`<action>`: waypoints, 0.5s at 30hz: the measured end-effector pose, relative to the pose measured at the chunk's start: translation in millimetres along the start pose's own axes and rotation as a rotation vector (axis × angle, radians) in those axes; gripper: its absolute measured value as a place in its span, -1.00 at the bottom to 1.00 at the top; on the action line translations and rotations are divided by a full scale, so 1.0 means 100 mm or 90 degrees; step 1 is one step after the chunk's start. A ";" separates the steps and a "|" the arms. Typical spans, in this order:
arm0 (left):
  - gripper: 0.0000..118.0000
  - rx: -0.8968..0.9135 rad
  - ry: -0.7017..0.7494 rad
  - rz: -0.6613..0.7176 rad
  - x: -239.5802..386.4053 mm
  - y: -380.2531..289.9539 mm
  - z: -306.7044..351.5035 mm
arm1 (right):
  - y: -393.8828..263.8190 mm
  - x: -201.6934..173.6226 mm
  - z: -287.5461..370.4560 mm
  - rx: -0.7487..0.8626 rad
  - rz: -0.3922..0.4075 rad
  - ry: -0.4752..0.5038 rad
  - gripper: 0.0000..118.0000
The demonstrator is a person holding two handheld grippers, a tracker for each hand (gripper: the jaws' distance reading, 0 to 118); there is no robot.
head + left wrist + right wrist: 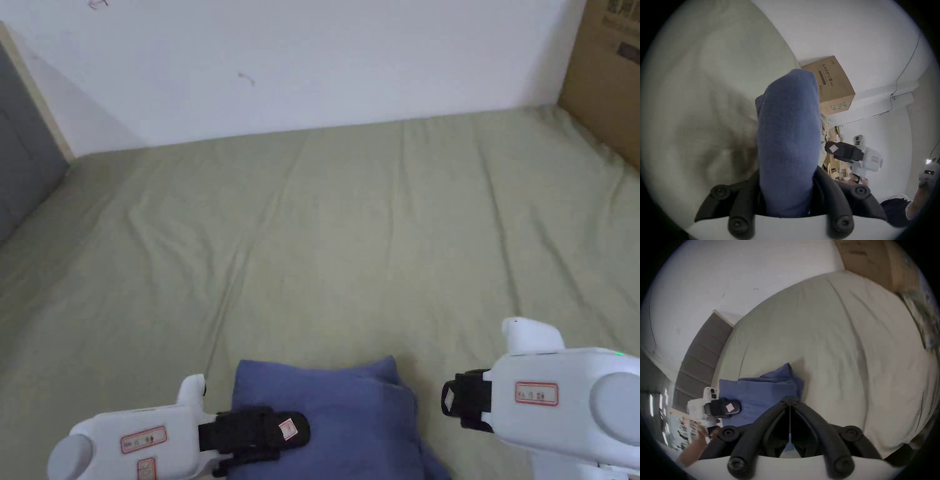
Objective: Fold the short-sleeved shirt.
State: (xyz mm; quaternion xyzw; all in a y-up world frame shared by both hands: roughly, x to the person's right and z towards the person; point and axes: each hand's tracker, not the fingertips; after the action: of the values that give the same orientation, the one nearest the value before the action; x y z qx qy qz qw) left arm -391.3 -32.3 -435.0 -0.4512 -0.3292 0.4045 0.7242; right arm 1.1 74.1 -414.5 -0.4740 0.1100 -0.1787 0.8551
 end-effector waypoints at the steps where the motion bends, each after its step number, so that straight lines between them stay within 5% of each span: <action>1: -0.69 0.007 0.011 -0.002 -0.01 0.02 0.19 | -0.03 -0.18 -0.02 0.017 0.036 0.014 -0.99; 5: -0.69 0.046 0.084 -0.017 -0.10 0.14 0.97 | -0.15 -0.91 -0.17 0.081 0.114 -0.069 -0.99; 9: -0.69 0.069 0.155 -0.012 -0.29 0.30 1.81 | -0.23 -1.44 -0.39 0.041 0.127 -0.004 -0.99; 15: -0.69 0.082 0.276 -0.001 -0.53 0.64 2.76 | -0.45 -2.09 -0.71 0.049 0.155 -0.038 -0.99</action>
State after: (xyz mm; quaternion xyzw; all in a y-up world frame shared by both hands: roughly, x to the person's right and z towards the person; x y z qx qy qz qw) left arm -666.8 44.6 -396.2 -0.4803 -0.1399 0.3177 0.8055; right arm -223.6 83.0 -410.3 -0.4292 0.1344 -0.0631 0.8910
